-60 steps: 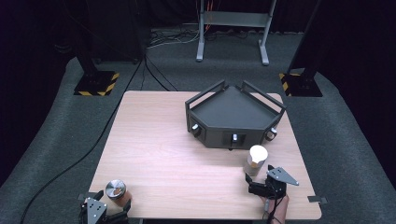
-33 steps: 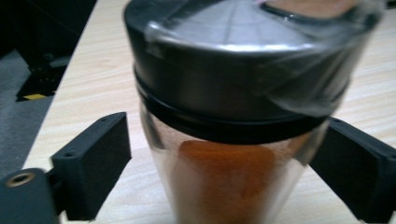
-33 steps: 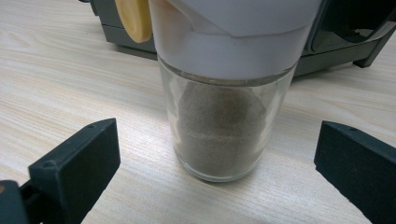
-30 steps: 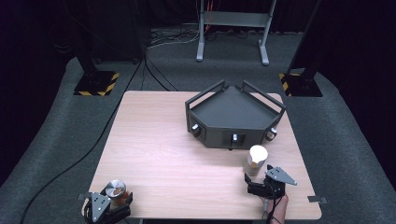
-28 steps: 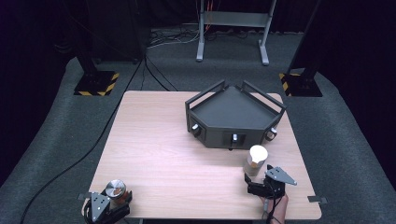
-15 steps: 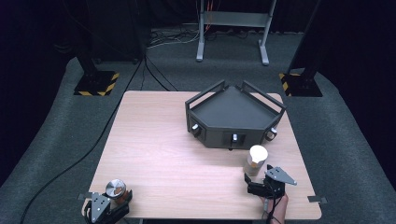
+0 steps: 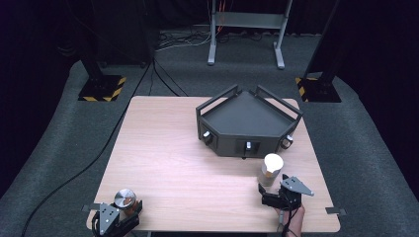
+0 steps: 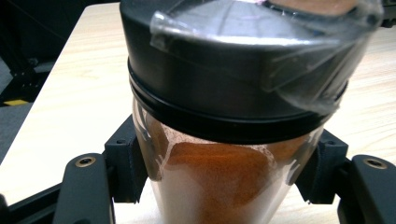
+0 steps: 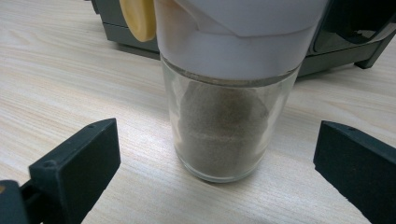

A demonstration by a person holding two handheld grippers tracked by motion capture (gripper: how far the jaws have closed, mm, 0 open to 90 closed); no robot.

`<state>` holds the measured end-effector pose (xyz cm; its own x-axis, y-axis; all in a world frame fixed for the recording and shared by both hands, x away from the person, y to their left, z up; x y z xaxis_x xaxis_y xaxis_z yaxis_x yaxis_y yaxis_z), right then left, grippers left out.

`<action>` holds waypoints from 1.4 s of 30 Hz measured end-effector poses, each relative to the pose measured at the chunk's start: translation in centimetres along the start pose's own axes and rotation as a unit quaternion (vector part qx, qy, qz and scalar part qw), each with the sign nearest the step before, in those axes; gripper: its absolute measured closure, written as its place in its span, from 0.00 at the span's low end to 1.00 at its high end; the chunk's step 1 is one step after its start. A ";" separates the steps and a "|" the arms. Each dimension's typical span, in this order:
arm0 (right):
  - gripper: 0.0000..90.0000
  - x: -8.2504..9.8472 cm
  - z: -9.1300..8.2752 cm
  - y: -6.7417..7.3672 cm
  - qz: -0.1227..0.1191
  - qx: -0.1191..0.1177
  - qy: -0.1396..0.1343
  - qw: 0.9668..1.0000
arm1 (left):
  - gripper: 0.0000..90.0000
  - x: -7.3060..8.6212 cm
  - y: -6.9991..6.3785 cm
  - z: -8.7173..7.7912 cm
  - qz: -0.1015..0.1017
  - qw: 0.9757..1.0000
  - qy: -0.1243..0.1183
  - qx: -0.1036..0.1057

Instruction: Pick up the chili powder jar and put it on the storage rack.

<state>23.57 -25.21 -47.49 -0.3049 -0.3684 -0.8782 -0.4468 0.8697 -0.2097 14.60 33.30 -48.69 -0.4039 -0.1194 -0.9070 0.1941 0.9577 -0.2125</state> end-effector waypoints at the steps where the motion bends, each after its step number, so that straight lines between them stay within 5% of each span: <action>1: 0.00 0.0 0.0 0.0 0.000 0.000 0.000 1.000 | 0.35 -0.1 -0.1 0.0 0.002 1.000 0.000 0.001; 42: 0.00 -0.1 0.1 -0.1 -0.003 -0.005 0.003 1.000 | 0.35 -3.3 -3.1 3.1 0.034 0.997 0.016 0.069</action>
<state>23.72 -25.24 -47.42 -0.3068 -0.3762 -0.8743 -0.4576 0.8637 -0.2111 18.07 29.92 -46.20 -0.4129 -0.0442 -0.9097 0.3420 0.9182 -0.1998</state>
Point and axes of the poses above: each handheld gripper's, and its own axes: z roughly forward along the jaws, x roughly out of its underside, y roughly to its left, the point moved 3 cm from there along z, roughly forward along the jaws, and after that the axes turned 14 degrees about -z, right-handed, at the moved point
